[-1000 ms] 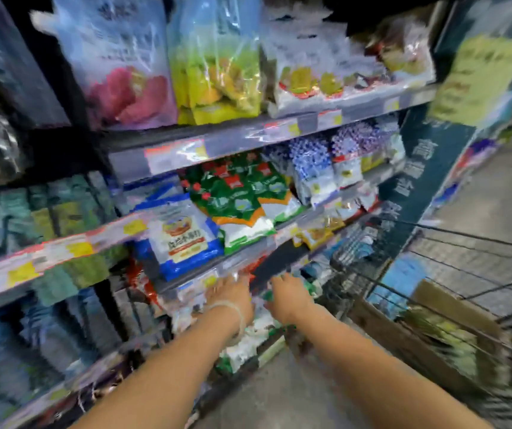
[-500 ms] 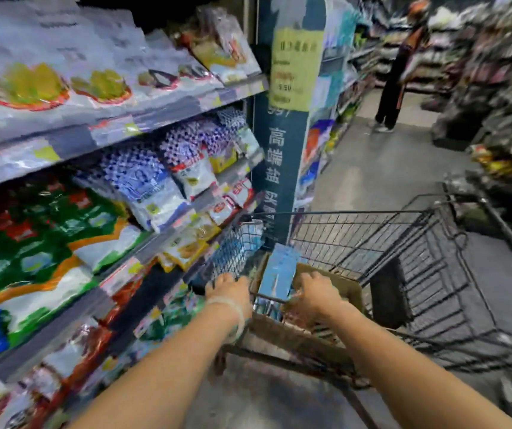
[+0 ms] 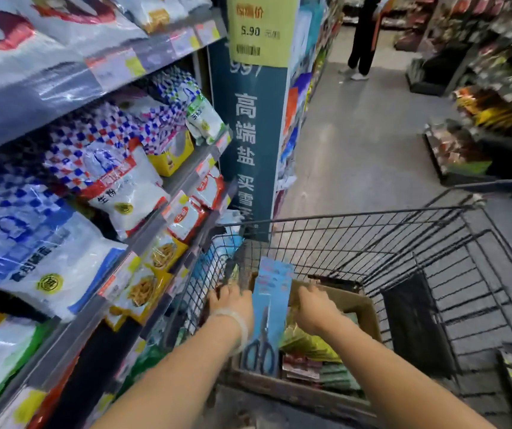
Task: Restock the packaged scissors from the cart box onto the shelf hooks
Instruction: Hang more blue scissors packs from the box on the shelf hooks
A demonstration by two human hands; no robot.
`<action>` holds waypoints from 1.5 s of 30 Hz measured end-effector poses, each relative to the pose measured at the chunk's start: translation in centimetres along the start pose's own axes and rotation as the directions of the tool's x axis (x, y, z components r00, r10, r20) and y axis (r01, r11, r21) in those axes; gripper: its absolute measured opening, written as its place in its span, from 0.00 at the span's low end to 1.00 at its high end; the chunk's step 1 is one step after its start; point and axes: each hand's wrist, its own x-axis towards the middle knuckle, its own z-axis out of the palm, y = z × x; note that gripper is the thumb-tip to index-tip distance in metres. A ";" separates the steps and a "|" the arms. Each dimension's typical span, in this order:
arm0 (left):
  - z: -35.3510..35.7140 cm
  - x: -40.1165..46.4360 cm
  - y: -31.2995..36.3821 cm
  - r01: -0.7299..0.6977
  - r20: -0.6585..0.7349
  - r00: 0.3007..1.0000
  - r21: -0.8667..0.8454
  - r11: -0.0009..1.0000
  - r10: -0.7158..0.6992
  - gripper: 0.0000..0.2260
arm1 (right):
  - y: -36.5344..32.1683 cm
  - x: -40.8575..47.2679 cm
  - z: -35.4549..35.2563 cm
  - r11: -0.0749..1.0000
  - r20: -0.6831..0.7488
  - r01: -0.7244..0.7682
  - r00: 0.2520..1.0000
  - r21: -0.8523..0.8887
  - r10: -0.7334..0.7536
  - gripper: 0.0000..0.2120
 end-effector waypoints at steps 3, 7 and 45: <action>0.8 4.8 -1.0 -0.028 0.066 0.997 0.015 0.999 0.027 0.26 | -0.5 3.9 2.0 1.000 0.090 -0.017 0.996 0.019 0.015 0.23; 3.6 9.4 -1.7 -0.036 0.223 0.974 -0.032 0.999 0.042 0.26 | -0.4 8.1 5.8 0.985 0.233 -0.099 0.970 0.138 0.065 0.24; 7.0 15.2 -3.5 0.365 0.341 0.890 -0.930 0.025 -0.302 0.09 | -0.1 17.3 7.6 0.100 0.301 -0.334 0.920 0.937 0.253 0.08</action>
